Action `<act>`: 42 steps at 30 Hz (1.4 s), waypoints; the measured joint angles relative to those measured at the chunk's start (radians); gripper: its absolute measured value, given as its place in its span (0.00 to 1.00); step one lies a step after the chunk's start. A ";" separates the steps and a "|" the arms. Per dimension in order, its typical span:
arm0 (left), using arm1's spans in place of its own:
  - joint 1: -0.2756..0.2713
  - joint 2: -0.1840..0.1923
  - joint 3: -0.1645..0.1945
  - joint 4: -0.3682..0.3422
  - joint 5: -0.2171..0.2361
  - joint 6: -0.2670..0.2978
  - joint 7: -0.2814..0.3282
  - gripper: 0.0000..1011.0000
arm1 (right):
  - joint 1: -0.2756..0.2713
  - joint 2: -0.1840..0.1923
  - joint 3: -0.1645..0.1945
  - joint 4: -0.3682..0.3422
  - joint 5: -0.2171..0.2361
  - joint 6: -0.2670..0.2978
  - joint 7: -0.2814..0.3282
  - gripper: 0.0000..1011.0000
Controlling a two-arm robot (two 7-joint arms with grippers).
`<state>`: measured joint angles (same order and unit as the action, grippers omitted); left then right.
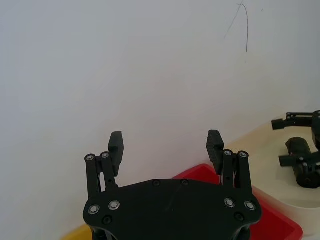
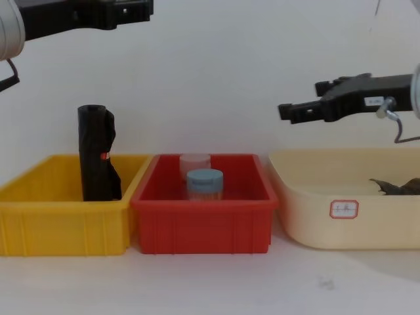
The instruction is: Pick up the garbage bag with the one hand and transfer it to the other hand.
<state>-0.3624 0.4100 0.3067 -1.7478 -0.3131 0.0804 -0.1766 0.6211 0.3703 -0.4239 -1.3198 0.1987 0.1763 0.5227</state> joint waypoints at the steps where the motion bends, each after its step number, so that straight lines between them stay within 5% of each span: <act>1: 0.000 0.000 0.000 0.000 0.000 0.000 0.000 0.99 | 0.008 0.000 -0.010 -0.001 0.001 0.010 0.020 0.99; 18: 0.002 0.002 -0.002 -0.003 0.002 -0.001 0.003 0.99 | 0.132 -0.063 -0.149 0.040 -0.008 0.141 0.155 0.99; 42: 0.003 0.002 -0.002 -0.003 0.002 -0.001 0.003 0.99 | 0.221 -0.163 -0.224 0.160 -0.011 0.224 0.155 0.99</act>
<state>-0.3593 0.4121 0.3042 -1.7505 -0.3111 0.0792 -0.1738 0.8418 0.2074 -0.6481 -1.1595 0.1875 0.3999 0.6775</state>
